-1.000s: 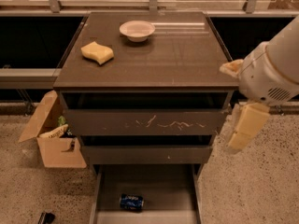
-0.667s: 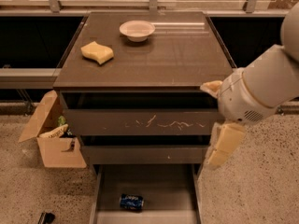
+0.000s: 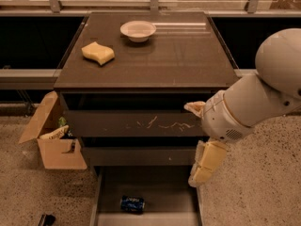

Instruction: Pick pepsi can from bottom drawer and place on counter

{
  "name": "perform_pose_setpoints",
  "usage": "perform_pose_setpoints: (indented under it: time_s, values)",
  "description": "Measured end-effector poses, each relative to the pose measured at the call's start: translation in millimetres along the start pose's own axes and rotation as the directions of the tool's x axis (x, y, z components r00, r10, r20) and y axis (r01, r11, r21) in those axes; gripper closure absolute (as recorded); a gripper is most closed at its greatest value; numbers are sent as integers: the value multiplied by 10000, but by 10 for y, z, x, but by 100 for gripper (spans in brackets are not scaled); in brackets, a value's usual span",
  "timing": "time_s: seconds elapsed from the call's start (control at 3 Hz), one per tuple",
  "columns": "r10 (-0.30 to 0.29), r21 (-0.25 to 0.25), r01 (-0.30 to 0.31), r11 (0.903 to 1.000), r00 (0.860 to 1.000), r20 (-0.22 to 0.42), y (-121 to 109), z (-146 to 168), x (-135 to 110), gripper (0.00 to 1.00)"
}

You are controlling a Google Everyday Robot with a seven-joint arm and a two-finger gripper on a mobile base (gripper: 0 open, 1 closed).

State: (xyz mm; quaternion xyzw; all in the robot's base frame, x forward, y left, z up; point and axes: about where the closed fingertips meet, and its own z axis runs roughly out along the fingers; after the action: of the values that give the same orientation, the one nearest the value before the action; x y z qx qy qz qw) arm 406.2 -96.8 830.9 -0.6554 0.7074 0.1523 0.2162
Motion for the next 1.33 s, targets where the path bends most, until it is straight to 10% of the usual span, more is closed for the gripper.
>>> perform_pose_setpoints:
  time_s: [1.33]
  values:
    - [-1361, -500, 1370, 9893, 9905, 202, 133, 2105, 340, 0]
